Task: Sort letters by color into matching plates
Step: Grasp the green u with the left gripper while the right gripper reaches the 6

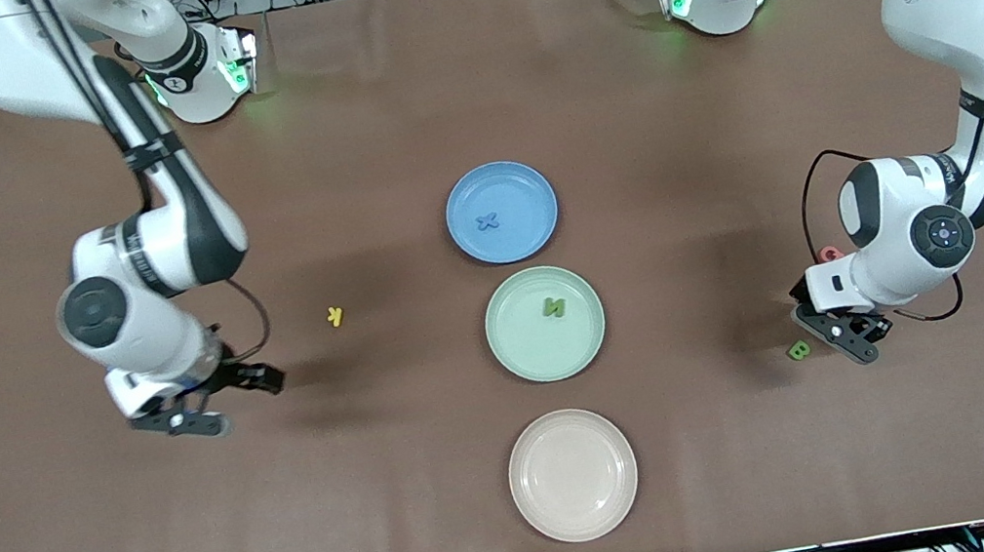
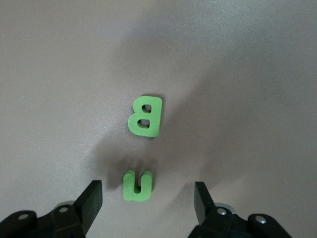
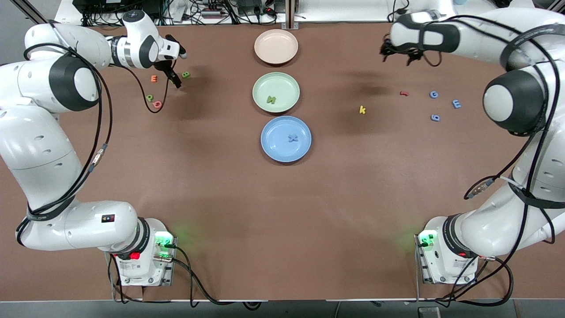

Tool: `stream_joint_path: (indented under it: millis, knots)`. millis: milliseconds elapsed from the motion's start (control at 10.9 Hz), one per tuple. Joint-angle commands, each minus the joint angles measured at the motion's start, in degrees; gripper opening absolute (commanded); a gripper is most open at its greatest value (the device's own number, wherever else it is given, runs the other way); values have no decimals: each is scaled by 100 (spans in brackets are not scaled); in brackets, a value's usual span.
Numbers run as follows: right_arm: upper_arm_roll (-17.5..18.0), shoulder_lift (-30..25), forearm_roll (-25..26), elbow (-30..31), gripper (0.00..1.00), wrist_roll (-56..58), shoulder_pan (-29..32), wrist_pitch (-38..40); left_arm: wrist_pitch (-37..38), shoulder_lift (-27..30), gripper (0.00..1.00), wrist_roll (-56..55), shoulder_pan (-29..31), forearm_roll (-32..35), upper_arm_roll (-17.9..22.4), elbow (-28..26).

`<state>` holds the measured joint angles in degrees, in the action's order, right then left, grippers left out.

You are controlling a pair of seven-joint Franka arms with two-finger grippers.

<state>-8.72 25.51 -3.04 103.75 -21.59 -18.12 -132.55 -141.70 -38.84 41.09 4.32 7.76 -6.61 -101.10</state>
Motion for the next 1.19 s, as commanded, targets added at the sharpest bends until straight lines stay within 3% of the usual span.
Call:
stream_joint_path:
  millis: [0, 274, 366, 732, 823, 1006, 1098]
  knots:
    - [63, -432, -65, 329, 100, 1205, 738, -7, -86, -18, 82, 118, 78, 41, -68, -32]
    - [63, -705, -65, 759, 100, 2166, 1258, -16, -94, -62, 77, 110, 95, 15, -68, -15]
    - [63, -757, -65, 883, 100, 2220, 1320, -16, -86, -71, 68, 110, 95, 15, -68, -15]
    - [63, -872, -65, 1540, 100, 2291, 1662, -286, -86, -89, 64, 101, 95, 6, -68, 12]
    - [63, -872, -57, 1891, 100, 2335, 1733, -724, -94, -89, 41, 83, 95, 6, -68, 12]
    - [55, -872, -65, 2227, 100, 2606, 1891, -1027, -95, -89, 10, 48, 95, 6, -68, 21]
    - [63, -864, -65, 2333, 100, 2607, 1900, -1096, -86, -89, 0, 48, 95, 6, -68, 29]
